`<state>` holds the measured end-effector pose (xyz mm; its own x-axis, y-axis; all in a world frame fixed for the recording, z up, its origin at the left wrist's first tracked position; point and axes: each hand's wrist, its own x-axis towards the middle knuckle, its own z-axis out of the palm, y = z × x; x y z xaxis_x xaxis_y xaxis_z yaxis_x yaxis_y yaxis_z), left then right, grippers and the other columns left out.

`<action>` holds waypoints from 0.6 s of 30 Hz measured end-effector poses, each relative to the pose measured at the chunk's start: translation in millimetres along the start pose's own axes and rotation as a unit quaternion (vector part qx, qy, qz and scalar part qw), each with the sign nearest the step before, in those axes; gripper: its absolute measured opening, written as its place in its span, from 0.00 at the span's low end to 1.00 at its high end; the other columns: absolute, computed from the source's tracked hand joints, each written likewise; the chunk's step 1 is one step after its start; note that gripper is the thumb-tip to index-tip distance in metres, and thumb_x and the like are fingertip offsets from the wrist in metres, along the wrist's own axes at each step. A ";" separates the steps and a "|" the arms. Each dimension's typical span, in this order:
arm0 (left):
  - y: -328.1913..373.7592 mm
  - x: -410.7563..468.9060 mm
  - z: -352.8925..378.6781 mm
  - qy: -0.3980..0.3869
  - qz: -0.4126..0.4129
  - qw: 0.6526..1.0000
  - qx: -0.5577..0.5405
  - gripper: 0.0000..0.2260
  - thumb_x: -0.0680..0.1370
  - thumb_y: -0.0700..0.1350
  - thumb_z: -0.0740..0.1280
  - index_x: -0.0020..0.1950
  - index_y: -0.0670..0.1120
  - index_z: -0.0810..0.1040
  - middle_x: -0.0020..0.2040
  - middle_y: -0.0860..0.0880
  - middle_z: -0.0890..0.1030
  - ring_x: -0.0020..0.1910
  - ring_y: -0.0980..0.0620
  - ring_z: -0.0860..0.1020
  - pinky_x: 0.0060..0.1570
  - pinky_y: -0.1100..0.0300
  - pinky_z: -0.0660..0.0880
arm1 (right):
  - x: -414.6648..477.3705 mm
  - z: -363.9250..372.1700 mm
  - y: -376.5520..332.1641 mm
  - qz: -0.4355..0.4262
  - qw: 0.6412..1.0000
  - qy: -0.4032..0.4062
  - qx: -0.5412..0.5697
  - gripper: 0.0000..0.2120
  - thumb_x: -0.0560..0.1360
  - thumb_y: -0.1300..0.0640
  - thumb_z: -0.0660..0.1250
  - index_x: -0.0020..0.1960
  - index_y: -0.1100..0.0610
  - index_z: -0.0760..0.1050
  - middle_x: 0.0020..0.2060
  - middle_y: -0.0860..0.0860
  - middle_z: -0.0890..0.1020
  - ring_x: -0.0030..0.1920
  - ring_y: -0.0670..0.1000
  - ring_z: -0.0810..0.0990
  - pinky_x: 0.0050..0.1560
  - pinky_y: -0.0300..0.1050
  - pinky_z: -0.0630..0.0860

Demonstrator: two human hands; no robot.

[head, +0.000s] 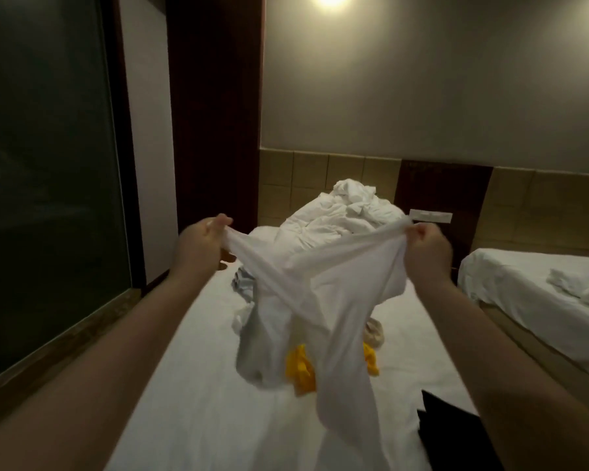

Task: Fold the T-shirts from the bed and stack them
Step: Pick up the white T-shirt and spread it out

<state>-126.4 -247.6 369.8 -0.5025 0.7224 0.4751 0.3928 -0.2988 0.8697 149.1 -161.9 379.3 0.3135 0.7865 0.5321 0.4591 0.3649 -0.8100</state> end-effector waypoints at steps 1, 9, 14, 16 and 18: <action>3.4 11.6 -6.6 0.022 -0.008 1.000 -0.012 0.14 0.82 0.50 0.54 0.57 0.47 0.77 0.44 0.49 0.77 0.42 0.48 0.78 0.47 0.49 0.79 | 15.0 -5.1 -8.8 0.009 1.000 0.013 0.020 0.14 0.81 0.56 0.54 0.59 0.63 0.72 0.52 0.58 0.77 0.52 0.56 0.75 0.51 0.49 0.71; 32.5 54.0 -15.5 0.012 -0.108 0.987 -0.121 0.17 0.82 0.52 0.53 0.46 0.46 0.77 0.54 0.42 0.77 0.53 0.45 0.77 0.46 0.55 0.78 | 60.8 -27.3 -26.5 0.081 0.992 0.049 0.088 0.15 0.82 0.58 0.50 0.66 0.57 0.67 0.55 0.53 0.72 0.53 0.51 0.70 0.52 0.45 0.67; 28.8 40.4 14.4 -0.013 -0.165 0.962 -0.216 0.17 0.81 0.55 0.55 0.39 0.47 0.74 0.42 0.47 0.76 0.44 0.50 0.76 0.50 0.54 0.76 | 15.9 -2.1 16.0 0.052 0.996 0.009 0.077 0.11 0.76 0.62 0.57 0.58 0.59 0.72 0.48 0.55 0.74 0.48 0.52 0.72 0.44 0.42 0.67; 26.4 36.8 27.9 -0.051 -0.159 0.958 -0.234 0.18 0.80 0.56 0.55 0.37 0.47 0.72 0.38 0.48 0.74 0.39 0.52 0.75 0.44 0.59 0.76 | -4.4 16.8 31.9 0.023 0.997 -0.028 0.066 0.12 0.74 0.65 0.60 0.56 0.59 0.72 0.45 0.55 0.75 0.41 0.50 0.73 0.37 0.37 0.68; 24.8 34.6 39.3 -0.107 -0.124 0.962 -0.220 0.20 0.80 0.56 0.53 0.35 0.47 0.71 0.35 0.49 0.72 0.36 0.53 0.73 0.39 0.61 0.75 | -24.5 40.5 39.3 0.007 0.990 -0.133 0.046 0.15 0.73 0.66 0.63 0.58 0.58 0.72 0.44 0.53 0.75 0.38 0.47 0.72 0.35 0.36 0.68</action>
<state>-103.7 -205.6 402.5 -0.3505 0.9029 0.2487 -0.1068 -0.3023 0.9472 125.9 -146.7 324.4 0.0842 0.8910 0.4461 0.3738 0.3868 -0.8430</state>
